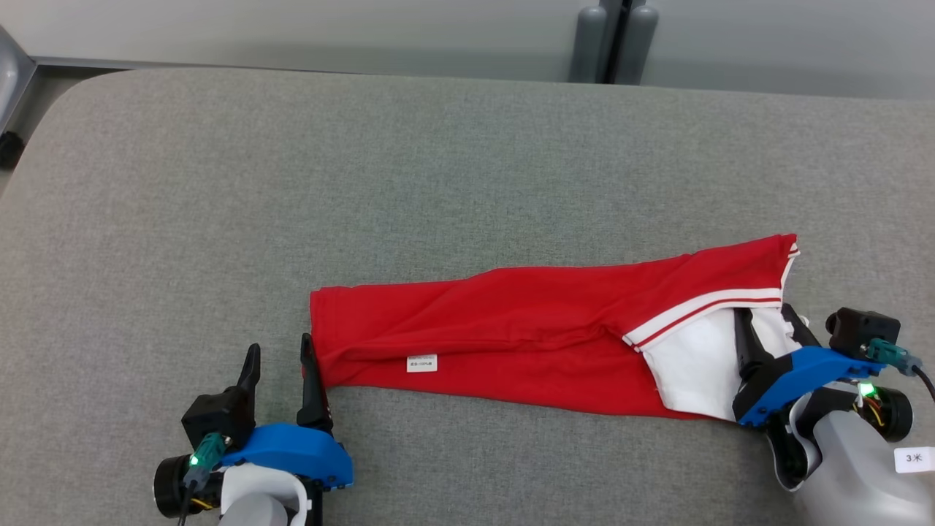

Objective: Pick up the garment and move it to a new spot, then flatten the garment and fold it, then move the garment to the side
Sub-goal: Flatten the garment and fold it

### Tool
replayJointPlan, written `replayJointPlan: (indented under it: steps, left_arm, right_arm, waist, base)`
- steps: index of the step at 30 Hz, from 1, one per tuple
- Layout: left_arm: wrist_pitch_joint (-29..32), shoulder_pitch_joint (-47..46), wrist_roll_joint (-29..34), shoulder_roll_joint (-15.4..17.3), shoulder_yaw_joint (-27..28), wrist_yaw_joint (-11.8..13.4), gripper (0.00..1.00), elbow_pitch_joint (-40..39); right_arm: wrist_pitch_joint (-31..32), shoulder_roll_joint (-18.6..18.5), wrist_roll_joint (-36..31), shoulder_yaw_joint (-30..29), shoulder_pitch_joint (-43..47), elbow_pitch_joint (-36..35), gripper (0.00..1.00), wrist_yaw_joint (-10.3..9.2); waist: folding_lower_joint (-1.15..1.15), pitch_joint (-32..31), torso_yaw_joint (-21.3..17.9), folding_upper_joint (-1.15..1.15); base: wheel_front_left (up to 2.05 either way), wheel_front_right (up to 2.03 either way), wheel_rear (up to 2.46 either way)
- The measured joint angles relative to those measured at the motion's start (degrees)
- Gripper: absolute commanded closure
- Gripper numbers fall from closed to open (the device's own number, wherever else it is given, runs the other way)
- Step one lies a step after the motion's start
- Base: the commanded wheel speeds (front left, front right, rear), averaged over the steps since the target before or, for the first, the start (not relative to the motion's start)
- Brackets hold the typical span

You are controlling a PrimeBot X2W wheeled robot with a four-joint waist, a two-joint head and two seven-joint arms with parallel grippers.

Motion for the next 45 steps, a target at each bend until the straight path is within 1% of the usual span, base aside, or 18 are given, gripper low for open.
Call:
replayJointPlan:
  steps: [2,3,5,10,14,19,24,28,30,34,45]
  left_arm:
    - [0.0,-0.2,-0.1,0.0,-0.4,0.2,0.00,0.0]
    - [0.0,-0.3,-0.2,0.0,-0.7,0.2,0.00,-0.1]
    - [0.0,-0.6,-0.5,0.0,-1.2,0.4,0.00,-0.2]
    - [0.0,-0.8,-0.6,0.0,-1.9,0.3,0.00,-0.4]
    - [0.0,-0.8,-0.6,0.0,-2.8,0.2,0.00,-0.3]
    - [0.0,-0.5,-0.6,0.0,-2.9,-0.2,0.00,0.5]
    - [0.0,-0.1,-0.6,0.0,-2.7,-0.5,0.00,1.1]
    - [0.0,0.1,-0.5,0.0,-2.6,-0.6,0.00,1.5]
    - [0.0,0.2,-0.5,0.0,-2.6,-0.9,0.00,1.6]
    - [0.0,0.9,-0.3,0.0,-2.3,-1.1,0.00,2.0]
    - [0.0,2.9,-0.3,0.0,-2.6,-1.6,0.00,2.5]
  right_arm:
    - [-0.2,-0.2,1.2,1.6,-0.7,0.3,0.00,-0.07]
    - [-0.2,-0.4,1.7,2.3,-1.0,0.5,0.25,-0.07]
    - [-0.4,-0.9,2.3,3.4,-1.2,0.9,1.00,-0.07]
    - [-0.3,-1.8,4.1,4.9,-1.8,1.3,1.00,0.14]
    - [0.1,-2.1,5.3,3.5,-1.2,-0.3,1.00,0.21]
    - [0.2,-3.9,5.6,1.7,1.7,-2.2,1.00,0.15]
    - [0.3,-3.8,5.6,2.0,3.3,-4.4,1.00,0.14]
    - [0.3,-3.2,5.8,3.3,4.1,-7.0,1.00,0.13]
    - [0.3,-2.6,6.4,4.7,4.4,-8.7,1.00,0.13]
    - [0.3,-1.5,9.1,8.3,5.5,-12.6,1.00,0.12]
    - [0.5,0.4,17.7,21.2,7.6,-21.9,1.00,0.13]
  waist:
    - [0.00,0.6,0.4,0.00]
    - [0.00,0.8,0.5,0.00]
    - [-0.01,1.0,0.7,-0.01]
    - [0.00,1.0,0.0,0.00]
    - [0.00,0.3,-1.7,0.00]
    - [0.00,-1.1,-4.8,0.00]
    - [0.00,-3.0,-7.7,0.01]
    - [0.00,-4.5,-8.8,0.00]
    - [0.00,-5.0,-8.7,0.00]
    - [0.00,-6.0,-7.4,0.00]
    - [-0.01,-8.1,-1.4,0.00]
  base:
    - [0.00,0.00,0.00]
    - [0.00,0.00,0.00]
    - [0.00,0.00,0.00]
    - [0.00,0.00,0.00]
    - [0.00,0.00,0.00]
    - [0.00,0.00,0.00]
    - [0.00,0.00,0.00]
    - [0.00,0.00,0.00]
    - [0.00,0.00,0.00]
    - [0.00,0.00,0.00]
    - [0.00,0.00,0.00]
